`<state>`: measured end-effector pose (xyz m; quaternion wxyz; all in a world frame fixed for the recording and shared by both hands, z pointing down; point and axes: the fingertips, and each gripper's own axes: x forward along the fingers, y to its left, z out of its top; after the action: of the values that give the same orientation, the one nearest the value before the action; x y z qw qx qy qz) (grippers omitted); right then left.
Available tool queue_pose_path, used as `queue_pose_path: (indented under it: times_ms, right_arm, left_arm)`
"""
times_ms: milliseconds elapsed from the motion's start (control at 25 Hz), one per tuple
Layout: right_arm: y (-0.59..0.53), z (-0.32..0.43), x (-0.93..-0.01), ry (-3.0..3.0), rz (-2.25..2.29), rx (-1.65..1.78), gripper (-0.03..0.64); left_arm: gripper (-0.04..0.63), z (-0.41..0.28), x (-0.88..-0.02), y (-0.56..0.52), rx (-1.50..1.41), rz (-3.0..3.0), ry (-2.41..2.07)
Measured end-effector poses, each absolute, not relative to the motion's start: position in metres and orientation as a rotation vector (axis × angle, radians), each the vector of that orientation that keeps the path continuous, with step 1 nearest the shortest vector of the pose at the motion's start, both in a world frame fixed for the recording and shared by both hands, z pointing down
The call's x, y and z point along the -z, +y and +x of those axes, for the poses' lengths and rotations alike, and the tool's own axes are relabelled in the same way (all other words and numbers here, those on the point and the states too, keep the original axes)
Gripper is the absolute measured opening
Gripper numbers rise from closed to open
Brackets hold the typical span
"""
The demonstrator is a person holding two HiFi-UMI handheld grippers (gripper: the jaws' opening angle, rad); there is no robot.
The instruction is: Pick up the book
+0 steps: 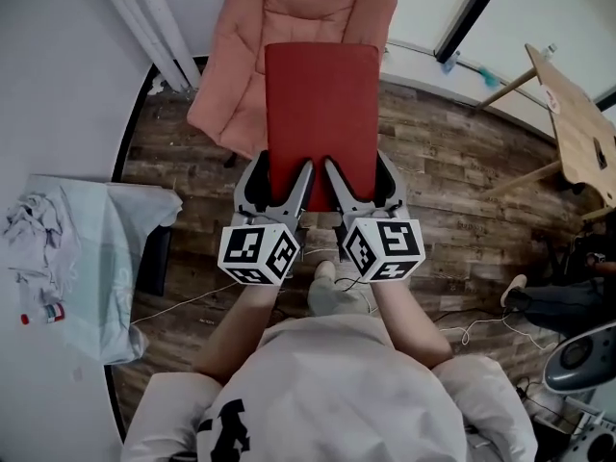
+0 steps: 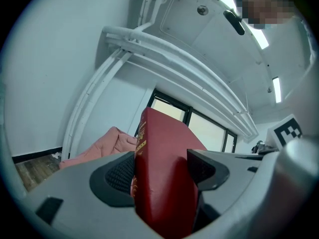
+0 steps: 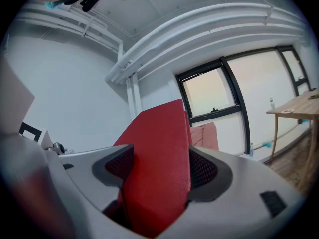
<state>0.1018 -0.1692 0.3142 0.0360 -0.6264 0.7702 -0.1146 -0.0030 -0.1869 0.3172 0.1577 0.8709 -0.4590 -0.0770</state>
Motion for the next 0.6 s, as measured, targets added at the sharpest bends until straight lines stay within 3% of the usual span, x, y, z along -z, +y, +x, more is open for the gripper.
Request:
queue_pose_path:
  times_ms: [600]
  right_arm:
    - [-0.031, 0.012, -0.313, 2.304, -1.951, 0.375, 0.339]
  left_arm:
    - [0.313, -0.093, -0.313, -0.053, 0.195, 2.528, -1.272]
